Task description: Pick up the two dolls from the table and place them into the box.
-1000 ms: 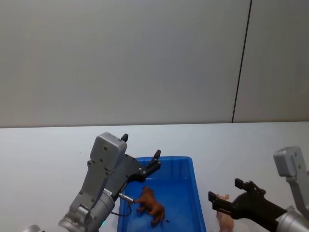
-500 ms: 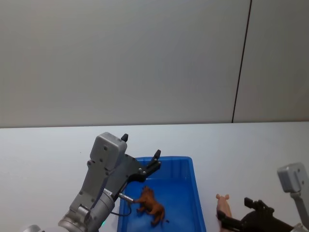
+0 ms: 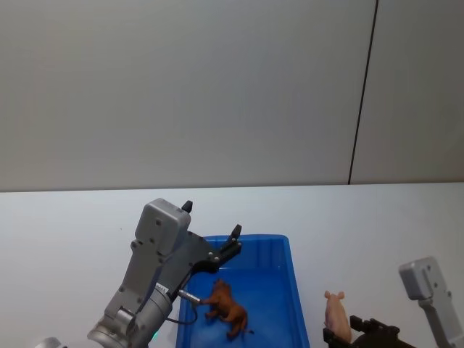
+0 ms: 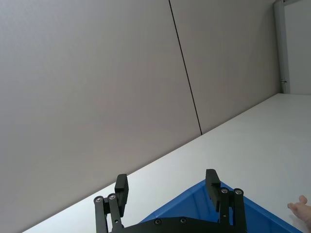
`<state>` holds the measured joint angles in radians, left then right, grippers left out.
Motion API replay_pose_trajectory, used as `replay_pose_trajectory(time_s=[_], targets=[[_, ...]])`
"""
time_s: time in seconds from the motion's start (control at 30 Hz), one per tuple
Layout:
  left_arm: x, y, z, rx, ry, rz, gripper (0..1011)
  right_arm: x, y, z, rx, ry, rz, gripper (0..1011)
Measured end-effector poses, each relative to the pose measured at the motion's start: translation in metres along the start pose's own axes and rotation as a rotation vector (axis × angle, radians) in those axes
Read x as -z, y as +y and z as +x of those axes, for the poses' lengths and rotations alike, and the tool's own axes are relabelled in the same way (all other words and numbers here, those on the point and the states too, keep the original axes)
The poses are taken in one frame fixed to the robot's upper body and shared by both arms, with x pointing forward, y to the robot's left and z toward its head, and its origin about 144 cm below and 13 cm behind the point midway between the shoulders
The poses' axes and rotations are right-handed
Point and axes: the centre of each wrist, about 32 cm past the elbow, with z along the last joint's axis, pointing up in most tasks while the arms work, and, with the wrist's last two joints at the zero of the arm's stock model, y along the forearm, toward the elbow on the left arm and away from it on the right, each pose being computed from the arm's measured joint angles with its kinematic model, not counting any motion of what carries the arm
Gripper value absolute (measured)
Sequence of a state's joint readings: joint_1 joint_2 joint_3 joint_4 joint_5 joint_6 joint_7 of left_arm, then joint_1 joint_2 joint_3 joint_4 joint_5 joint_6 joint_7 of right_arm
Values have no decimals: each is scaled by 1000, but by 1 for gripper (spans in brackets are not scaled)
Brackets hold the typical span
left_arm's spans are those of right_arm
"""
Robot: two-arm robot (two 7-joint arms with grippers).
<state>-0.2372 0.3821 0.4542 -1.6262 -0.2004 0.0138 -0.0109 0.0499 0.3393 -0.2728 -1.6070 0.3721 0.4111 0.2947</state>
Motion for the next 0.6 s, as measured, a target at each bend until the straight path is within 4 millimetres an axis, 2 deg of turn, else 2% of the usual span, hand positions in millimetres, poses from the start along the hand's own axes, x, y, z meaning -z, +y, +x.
replay_pose_trajectory(time_s=[0.07, 0.1, 0.27, 0.37, 0.6], targets=[[0, 0, 0, 0, 0, 0, 1003, 1, 1, 0, 2, 2, -4, 594], [0, 0, 0, 0, 0, 0, 1003, 1, 2, 0, 3, 3, -6, 594], [0, 0, 0, 0, 0, 0, 1003, 2, 7, -1, 17, 6, -10, 403], [0, 0, 0, 0, 0, 0, 1003, 2, 7, -1, 24, 1, -5, 372], [0, 0, 0, 0, 0, 0, 1003, -2, 7, -4, 45, -30, 44, 372]])
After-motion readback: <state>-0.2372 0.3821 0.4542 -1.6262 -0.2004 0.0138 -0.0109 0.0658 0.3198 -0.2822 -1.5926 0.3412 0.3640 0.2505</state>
